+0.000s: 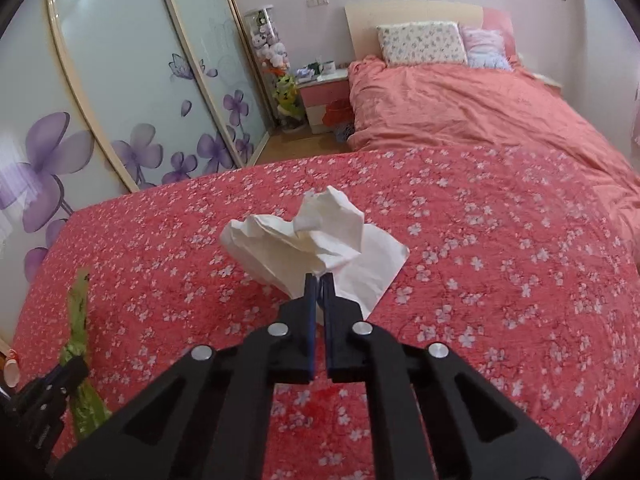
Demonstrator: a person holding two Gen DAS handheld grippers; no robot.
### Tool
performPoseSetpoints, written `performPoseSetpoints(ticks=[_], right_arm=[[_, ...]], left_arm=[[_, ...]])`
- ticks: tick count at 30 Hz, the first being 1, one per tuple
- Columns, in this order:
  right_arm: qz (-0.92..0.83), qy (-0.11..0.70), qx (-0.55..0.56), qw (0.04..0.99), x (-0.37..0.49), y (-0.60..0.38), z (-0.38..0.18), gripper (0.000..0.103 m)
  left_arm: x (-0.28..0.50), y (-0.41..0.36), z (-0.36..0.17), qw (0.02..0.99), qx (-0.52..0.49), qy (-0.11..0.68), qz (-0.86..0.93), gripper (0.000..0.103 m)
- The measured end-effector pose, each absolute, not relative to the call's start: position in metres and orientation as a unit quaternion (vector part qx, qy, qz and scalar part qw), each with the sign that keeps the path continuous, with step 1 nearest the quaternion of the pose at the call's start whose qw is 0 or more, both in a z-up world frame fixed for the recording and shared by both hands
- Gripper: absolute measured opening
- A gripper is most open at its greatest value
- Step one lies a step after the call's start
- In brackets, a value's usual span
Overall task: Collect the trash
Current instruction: 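Carry both bags to the basket and open both tools to release them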
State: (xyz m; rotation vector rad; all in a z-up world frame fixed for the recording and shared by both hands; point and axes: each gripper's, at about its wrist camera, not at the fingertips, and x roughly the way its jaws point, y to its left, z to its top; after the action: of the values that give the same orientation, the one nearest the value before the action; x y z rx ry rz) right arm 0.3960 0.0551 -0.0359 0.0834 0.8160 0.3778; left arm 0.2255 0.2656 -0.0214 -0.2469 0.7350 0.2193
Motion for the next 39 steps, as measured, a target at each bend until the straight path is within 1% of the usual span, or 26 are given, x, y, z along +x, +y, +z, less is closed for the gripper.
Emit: performPoseSetpoints(ticks=[6, 13, 20, 28, 39], right_arm=[[0.177, 0.379, 0.045, 0.907, 0.375, 0.036, -0.028, 0.003], [0.148, 0.361, 0.044, 0.92, 0.337, -0.014, -0.011, 0.003], [0.11, 0.345, 0.06, 0.93, 0.283, -0.078, 0.009, 0.003], [0.075, 0.326, 0.088, 0.938, 0.217, -0.139, 0.019, 0.003], [0.017, 0.29, 0.109, 0.951, 0.159, -0.209, 0.033, 0.003]], left_arm=[[0.224, 0.261, -0.017, 0.921, -0.118, 0.355, 0.106, 0.016], [0.219, 0.231, -0.002, 0.927, -0.105, 0.35, 0.083, 0.016], [0.211, 0.18, 0.014, 0.934, -0.083, 0.344, 0.042, 0.016], [0.201, 0.118, 0.031, 0.941, -0.053, 0.334, -0.012, 0.016], [0.188, 0.043, 0.042, 0.942, -0.018, 0.323, -0.09, 0.016]])
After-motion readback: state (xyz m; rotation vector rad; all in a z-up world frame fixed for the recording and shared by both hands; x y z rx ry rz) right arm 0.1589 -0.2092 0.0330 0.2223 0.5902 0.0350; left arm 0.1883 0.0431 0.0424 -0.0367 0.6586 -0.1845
